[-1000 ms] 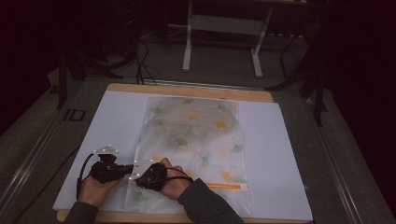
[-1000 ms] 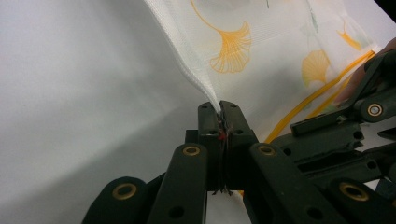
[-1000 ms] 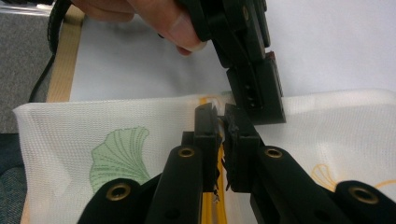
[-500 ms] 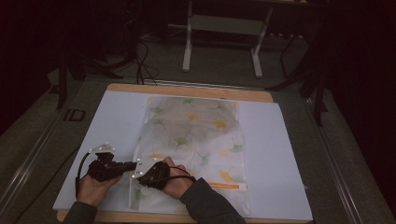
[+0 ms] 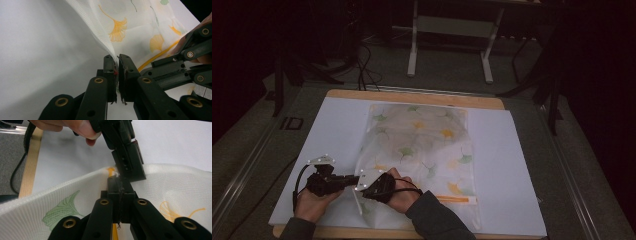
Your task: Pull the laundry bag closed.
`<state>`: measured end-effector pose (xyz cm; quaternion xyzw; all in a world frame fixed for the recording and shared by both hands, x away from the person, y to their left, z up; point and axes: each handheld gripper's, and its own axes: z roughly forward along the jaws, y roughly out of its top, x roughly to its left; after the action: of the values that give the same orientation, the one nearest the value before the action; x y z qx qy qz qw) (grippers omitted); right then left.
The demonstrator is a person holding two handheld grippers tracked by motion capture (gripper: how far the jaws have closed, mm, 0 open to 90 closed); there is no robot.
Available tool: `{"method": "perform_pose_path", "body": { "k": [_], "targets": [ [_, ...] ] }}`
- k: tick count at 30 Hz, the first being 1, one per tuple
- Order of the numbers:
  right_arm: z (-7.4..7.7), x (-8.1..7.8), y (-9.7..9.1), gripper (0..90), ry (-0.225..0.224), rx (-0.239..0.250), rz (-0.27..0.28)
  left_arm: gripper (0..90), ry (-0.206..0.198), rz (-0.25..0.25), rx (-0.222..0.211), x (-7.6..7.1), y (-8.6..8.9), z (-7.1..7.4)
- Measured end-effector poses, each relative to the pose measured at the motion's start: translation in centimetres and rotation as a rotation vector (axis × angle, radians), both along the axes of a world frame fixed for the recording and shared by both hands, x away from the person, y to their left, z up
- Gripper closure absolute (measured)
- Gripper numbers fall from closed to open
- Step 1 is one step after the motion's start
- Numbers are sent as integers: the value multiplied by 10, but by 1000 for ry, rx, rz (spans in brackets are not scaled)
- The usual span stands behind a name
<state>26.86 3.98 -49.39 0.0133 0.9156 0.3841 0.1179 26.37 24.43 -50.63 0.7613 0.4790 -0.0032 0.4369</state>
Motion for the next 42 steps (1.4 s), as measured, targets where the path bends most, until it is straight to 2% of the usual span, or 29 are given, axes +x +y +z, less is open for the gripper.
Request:
{"method": "perform_pose_path", "body": {
  "k": [4,9,23,28,32,40,42],
  "targets": [
    [-1,0,-1,900,-4,-4,0,891,-6,2,29,0,-2,3],
    [-2,-1,1,900,-18,-13,6,894,-8,8,25,0,-3,5],
    [-9,-3,5,852,-63,-44,6,895,-1,26,-4,0,-2,7],
    [-12,-4,8,824,-93,-61,-4,895,-1,33,-16,0,-1,8],
    [-14,-3,10,816,-88,-55,-7,895,3,35,-20,0,-1,8],
    [-16,-6,13,690,-109,-49,3,895,4,50,-35,0,1,8],
    [-16,-7,15,751,-118,-59,10,895,8,53,-38,1,1,8]
  ]
}}
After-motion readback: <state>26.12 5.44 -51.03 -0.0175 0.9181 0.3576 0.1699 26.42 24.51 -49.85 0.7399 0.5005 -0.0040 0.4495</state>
